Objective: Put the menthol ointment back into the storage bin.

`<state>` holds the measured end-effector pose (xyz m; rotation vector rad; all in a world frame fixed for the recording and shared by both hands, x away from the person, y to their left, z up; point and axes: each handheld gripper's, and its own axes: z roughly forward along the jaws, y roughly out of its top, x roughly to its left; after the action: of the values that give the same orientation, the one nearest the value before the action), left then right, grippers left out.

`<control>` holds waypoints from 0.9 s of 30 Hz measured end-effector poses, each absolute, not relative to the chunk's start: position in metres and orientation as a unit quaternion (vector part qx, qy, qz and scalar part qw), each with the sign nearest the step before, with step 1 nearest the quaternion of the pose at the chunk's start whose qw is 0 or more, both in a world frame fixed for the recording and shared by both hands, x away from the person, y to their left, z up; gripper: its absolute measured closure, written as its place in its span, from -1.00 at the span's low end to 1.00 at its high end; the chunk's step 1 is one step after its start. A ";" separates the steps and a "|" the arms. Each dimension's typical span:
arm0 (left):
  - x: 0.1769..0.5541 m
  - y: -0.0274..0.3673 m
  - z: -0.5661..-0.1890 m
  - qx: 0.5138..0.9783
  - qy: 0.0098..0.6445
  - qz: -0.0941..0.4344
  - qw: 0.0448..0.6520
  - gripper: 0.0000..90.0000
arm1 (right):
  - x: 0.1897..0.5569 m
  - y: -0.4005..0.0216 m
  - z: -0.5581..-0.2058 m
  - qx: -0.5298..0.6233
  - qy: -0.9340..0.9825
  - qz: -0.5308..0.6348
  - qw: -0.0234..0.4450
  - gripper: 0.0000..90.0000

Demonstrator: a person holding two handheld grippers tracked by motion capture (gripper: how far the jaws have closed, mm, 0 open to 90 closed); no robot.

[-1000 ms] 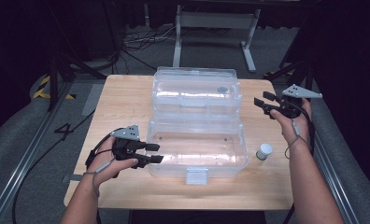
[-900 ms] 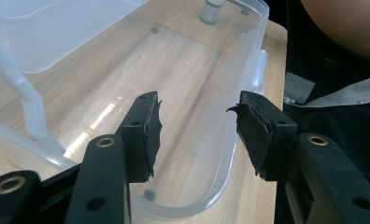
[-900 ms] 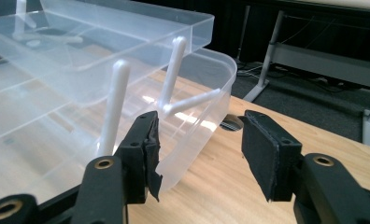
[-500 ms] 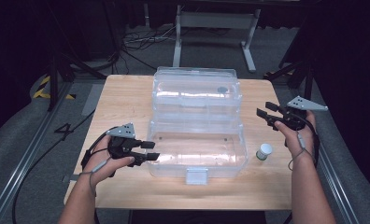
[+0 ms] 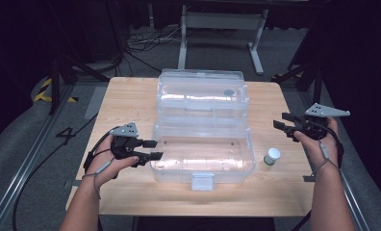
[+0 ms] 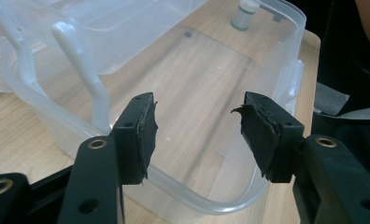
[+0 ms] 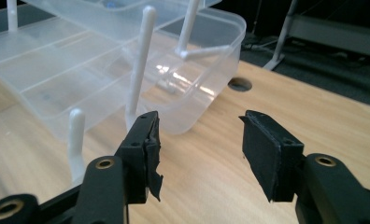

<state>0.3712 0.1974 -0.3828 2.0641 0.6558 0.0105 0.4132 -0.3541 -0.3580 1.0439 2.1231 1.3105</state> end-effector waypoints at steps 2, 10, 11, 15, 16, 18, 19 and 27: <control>0.372 0.198 -0.382 0.840 0.271 0.006 0.470 0.02 | 0.412 -0.359 -0.359 0.378 0.773 0.465 0.205 0.04; 0.376 0.202 -0.382 0.838 0.282 0.004 0.467 0.00 | 0.405 -0.360 -0.359 0.369 0.805 0.421 0.196 0.01; 0.377 0.202 -0.382 0.838 0.284 0.005 0.466 0.00 | 0.405 -0.360 -0.359 0.369 0.805 0.421 0.196 0.01; 0.377 0.203 -0.382 0.837 0.285 0.007 0.467 -0.01 | 0.404 -0.358 -0.360 0.368 0.813 0.410 0.188 -0.01; 0.378 0.204 -0.381 0.837 0.285 0.009 0.467 -0.01 | 0.404 -0.357 -0.362 0.367 0.818 0.405 0.179 -0.01; 0.377 0.204 -0.380 0.837 0.285 0.011 0.467 -0.01 | 0.405 -0.357 -0.364 0.365 0.826 0.394 0.171 -0.02; 0.377 0.204 -0.381 0.837 0.285 0.011 0.467 -0.01 | 0.405 -0.357 -0.365 0.366 0.828 0.392 0.166 -0.02; 0.377 0.197 -0.384 0.845 0.271 0.004 0.460 -0.03 | 0.404 -0.353 -0.367 0.359 0.843 0.376 0.142 -0.03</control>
<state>0.3771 0.1966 -0.3845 2.0808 0.6663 0.0091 0.4038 -0.3534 -0.3674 1.0353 2.4314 1.0845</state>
